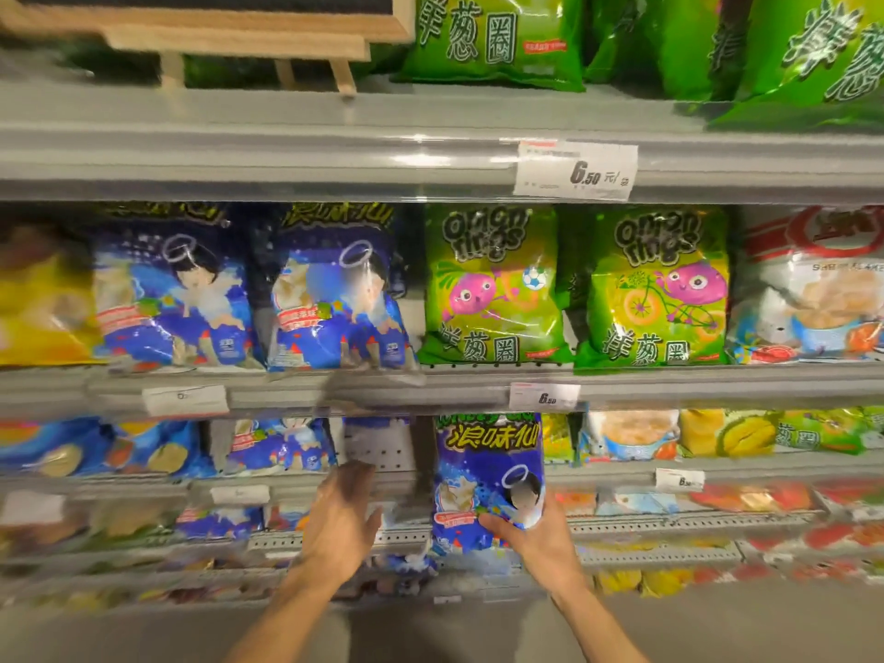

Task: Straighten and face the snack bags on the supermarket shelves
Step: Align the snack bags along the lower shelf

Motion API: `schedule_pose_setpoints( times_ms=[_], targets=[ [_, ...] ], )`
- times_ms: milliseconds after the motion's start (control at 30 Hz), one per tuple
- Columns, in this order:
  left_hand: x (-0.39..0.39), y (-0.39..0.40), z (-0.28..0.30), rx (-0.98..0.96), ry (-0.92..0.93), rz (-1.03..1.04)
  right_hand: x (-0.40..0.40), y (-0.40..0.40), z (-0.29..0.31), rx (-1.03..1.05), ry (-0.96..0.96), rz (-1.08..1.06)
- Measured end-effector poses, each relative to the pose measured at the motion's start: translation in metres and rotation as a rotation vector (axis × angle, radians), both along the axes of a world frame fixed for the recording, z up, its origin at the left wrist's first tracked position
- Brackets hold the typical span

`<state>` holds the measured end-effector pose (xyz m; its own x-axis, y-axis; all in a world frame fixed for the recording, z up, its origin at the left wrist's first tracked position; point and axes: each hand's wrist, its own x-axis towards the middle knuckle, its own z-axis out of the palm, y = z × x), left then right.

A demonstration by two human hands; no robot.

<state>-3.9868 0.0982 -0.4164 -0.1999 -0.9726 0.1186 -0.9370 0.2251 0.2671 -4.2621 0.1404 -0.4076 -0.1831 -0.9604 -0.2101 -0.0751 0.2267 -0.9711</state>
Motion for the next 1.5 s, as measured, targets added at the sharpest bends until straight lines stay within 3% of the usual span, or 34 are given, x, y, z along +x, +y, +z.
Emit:
schedule_pose_setpoints(
  times_ms=[200,367,633,900,1267,1500],
  targets=[
    [0.042,0.009,-0.001,-0.056,-0.147,0.003,0.065,-0.029,-0.001,-0.019,-0.042,0.042],
    [0.042,0.009,-0.007,0.076,-0.240,0.023,0.107,-0.073,0.010,-0.056,0.074,0.039],
    [0.048,0.004,-0.013,0.155,-0.045,0.038,0.124,-0.111,-0.011,-0.032,0.099,-0.037],
    [0.049,0.006,-0.013,0.121,-0.076,-0.004,0.127,-0.113,-0.021,-0.009,0.171,0.010],
    [0.048,0.004,-0.020,0.143,-0.060,-0.011,0.134,-0.099,-0.017,0.027,0.437,0.092],
    [0.040,0.005,-0.020,0.140,0.061,0.054,0.105,-0.076,-0.009,-0.084,0.388,0.141]
  ],
)
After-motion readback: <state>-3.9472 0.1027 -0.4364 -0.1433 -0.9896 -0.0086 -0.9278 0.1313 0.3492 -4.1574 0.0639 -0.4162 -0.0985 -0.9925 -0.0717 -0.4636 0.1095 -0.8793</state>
